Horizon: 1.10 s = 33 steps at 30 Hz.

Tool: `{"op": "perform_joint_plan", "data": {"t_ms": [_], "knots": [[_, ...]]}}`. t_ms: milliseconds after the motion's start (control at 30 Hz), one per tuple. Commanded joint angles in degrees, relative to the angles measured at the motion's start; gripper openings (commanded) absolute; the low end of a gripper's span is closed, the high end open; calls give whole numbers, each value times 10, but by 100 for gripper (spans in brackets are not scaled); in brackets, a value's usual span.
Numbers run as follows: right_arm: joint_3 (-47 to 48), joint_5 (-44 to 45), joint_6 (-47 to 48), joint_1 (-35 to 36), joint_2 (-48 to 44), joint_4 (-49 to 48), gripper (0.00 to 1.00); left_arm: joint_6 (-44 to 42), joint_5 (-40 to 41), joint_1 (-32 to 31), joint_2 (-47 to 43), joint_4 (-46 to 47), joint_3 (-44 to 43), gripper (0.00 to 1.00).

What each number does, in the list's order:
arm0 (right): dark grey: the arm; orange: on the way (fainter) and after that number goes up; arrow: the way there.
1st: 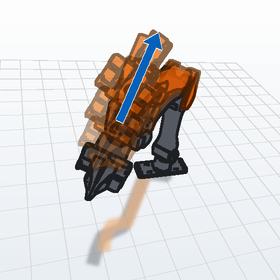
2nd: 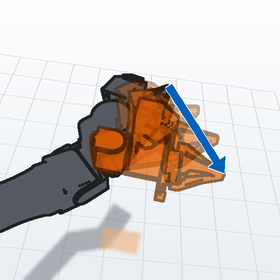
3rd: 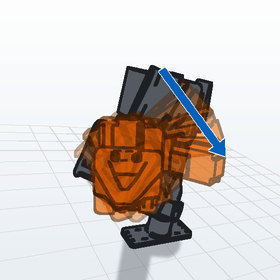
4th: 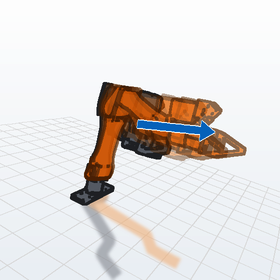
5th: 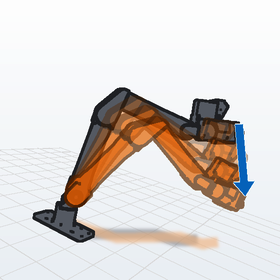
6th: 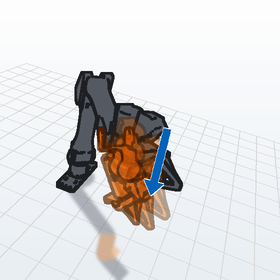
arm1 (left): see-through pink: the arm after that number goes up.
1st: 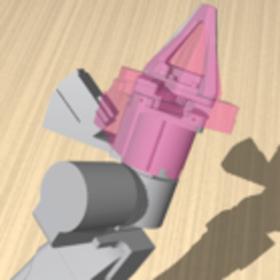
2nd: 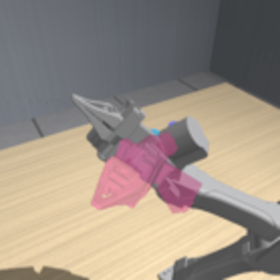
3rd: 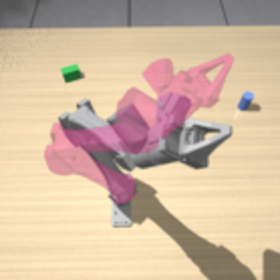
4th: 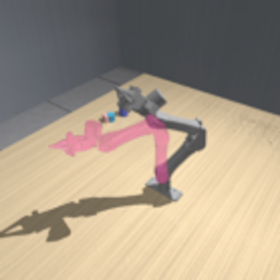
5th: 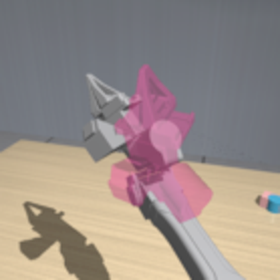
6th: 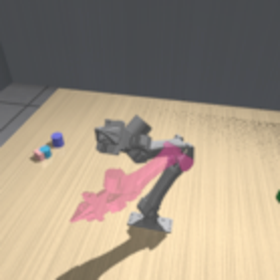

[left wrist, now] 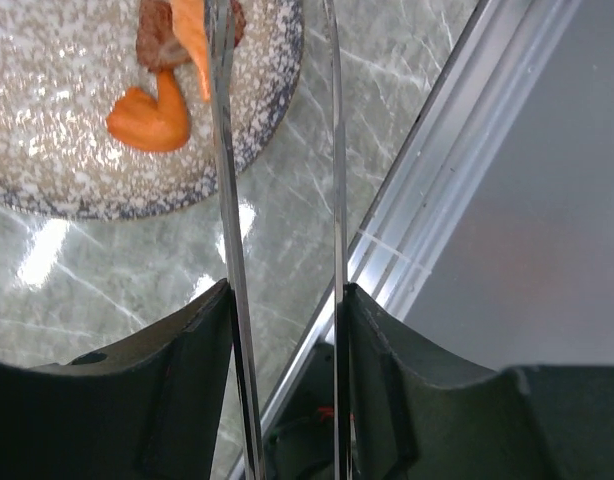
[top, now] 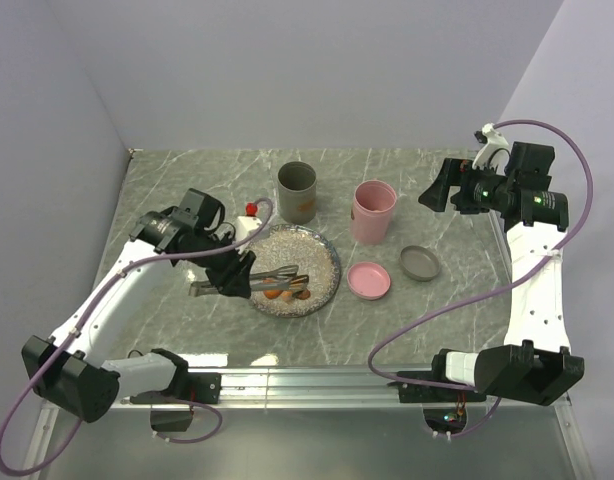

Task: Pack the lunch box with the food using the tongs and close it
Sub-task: Pick up the fake food from the plate.

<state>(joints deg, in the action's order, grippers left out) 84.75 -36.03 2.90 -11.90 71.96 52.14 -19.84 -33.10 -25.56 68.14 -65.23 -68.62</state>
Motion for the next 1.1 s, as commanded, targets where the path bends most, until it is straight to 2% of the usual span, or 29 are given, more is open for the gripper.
{"op": "perform_joint_plan", "data": {"t_ms": [0, 200, 433, 600, 733, 1067], "knots": [[2, -16, 10, -3, -12, -4, 100, -74, -61, 38, 17, -67, -33, 50], [-4, -22, 13, -2, -10, -5, 100, -167, -77, 79, 61, -126, -32, 48], [-4, -23, 17, -2, -6, -5, 100, -188, -73, 82, 74, -133, -15, 44], [-7, -26, 16, 0, -3, -7, 100, -205, -87, 85, 96, -130, -61, 44], [-7, -26, 18, 3, 0, -6, 100, -232, -102, 85, 151, -132, -124, 50], [-11, -19, 23, 3, 0, -5, 100, -294, -93, 85, 266, -133, -194, 49]]}}
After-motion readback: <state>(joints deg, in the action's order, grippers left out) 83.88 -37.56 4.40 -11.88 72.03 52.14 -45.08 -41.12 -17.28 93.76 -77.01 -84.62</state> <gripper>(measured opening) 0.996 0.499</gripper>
